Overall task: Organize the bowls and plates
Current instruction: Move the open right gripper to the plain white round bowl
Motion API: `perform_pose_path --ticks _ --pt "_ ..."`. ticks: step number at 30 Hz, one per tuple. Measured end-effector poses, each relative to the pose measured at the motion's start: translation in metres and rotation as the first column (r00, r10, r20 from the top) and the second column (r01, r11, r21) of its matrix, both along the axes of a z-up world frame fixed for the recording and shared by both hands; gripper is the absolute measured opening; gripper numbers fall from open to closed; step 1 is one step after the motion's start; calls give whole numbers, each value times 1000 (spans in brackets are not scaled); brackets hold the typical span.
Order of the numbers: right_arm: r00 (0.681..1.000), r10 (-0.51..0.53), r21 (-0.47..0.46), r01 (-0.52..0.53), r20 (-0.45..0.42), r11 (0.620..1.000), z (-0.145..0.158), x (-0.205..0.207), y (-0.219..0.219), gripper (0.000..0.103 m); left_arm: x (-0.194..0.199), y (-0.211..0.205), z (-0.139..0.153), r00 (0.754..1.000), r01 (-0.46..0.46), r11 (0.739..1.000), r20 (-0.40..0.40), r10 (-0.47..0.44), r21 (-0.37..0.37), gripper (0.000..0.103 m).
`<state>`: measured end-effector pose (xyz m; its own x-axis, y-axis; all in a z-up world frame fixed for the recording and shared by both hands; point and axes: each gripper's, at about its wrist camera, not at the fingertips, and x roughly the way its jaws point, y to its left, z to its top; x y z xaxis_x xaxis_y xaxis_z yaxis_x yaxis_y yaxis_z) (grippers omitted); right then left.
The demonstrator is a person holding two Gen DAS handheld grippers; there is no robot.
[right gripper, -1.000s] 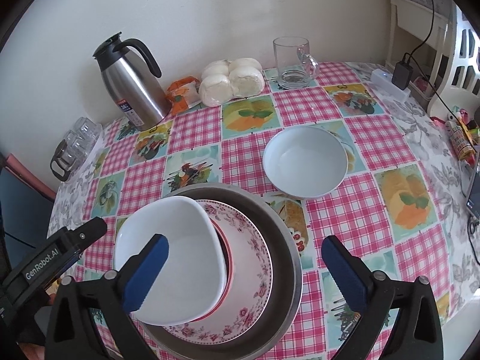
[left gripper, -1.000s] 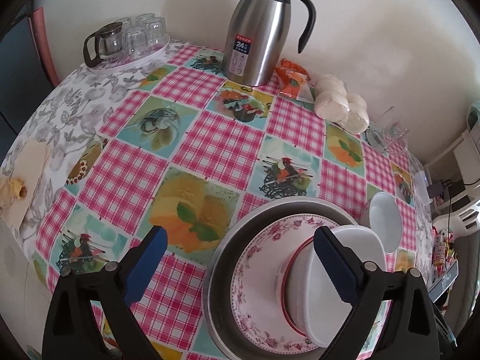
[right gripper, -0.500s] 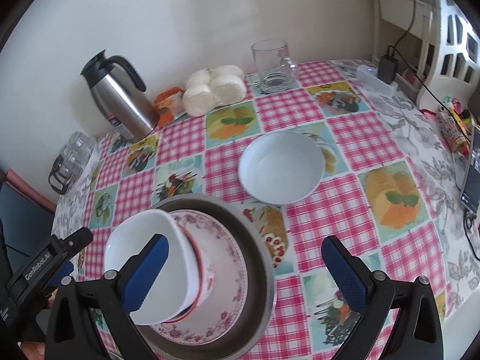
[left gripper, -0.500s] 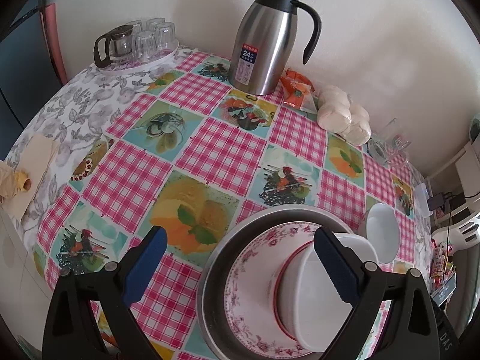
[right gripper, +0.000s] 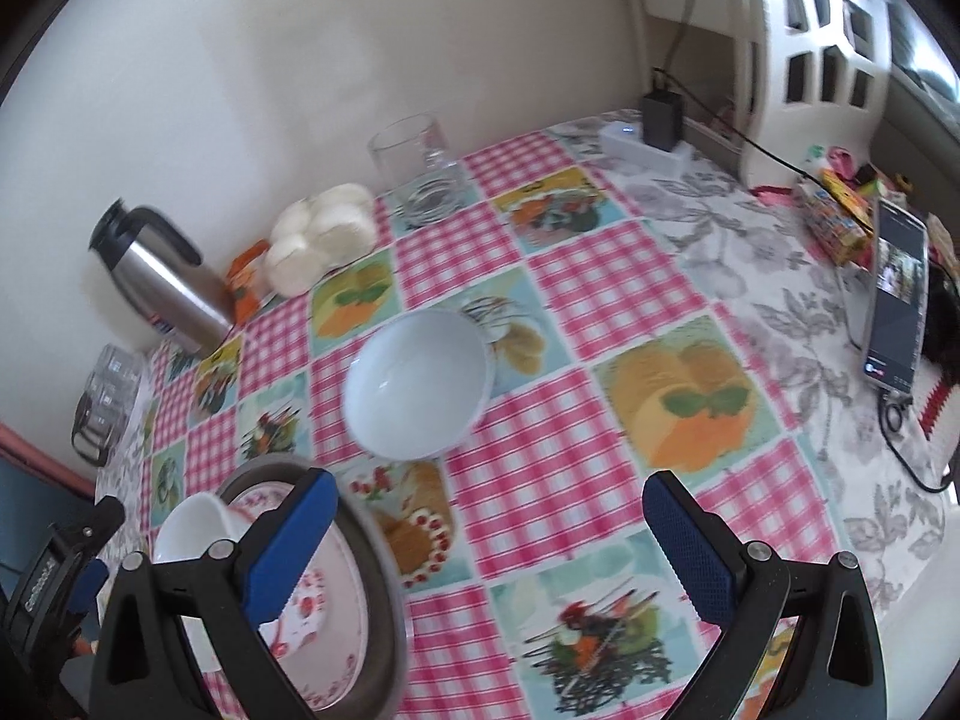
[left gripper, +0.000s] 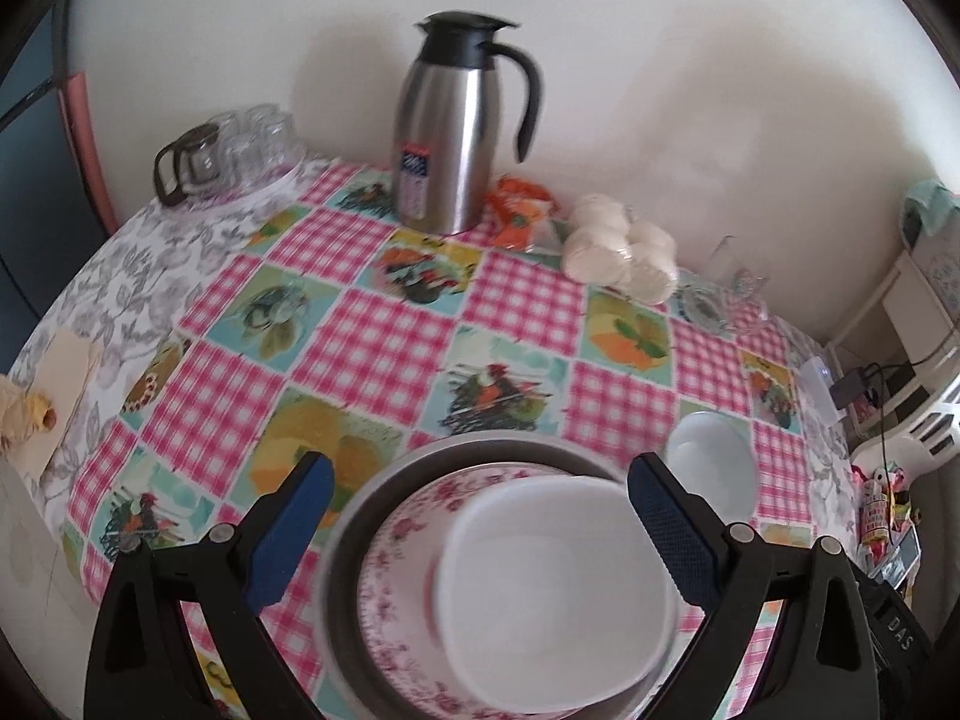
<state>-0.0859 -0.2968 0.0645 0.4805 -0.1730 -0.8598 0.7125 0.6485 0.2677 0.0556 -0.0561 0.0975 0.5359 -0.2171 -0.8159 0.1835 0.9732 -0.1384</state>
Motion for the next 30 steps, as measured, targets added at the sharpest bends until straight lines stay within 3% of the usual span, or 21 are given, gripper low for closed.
perform_pose_path --ticks 7,11,18,30 --pt "997 -74 14 74 -5 997 -6 -17 -32 103 -12 -43 16 992 80 997 100 -81 14 99" --pt "995 -103 18 103 -18 994 -10 -21 -46 103 -15 -74 21 981 151 988 119 -155 35 99" --pt "994 -95 22 96 -56 995 -23 -13 -59 103 -16 -126 3 958 280 957 38 -284 74 99" --pt "986 -82 17 85 -145 996 -52 4 -69 103 6 -163 -30 957 291 950 -35 -289 115 98"
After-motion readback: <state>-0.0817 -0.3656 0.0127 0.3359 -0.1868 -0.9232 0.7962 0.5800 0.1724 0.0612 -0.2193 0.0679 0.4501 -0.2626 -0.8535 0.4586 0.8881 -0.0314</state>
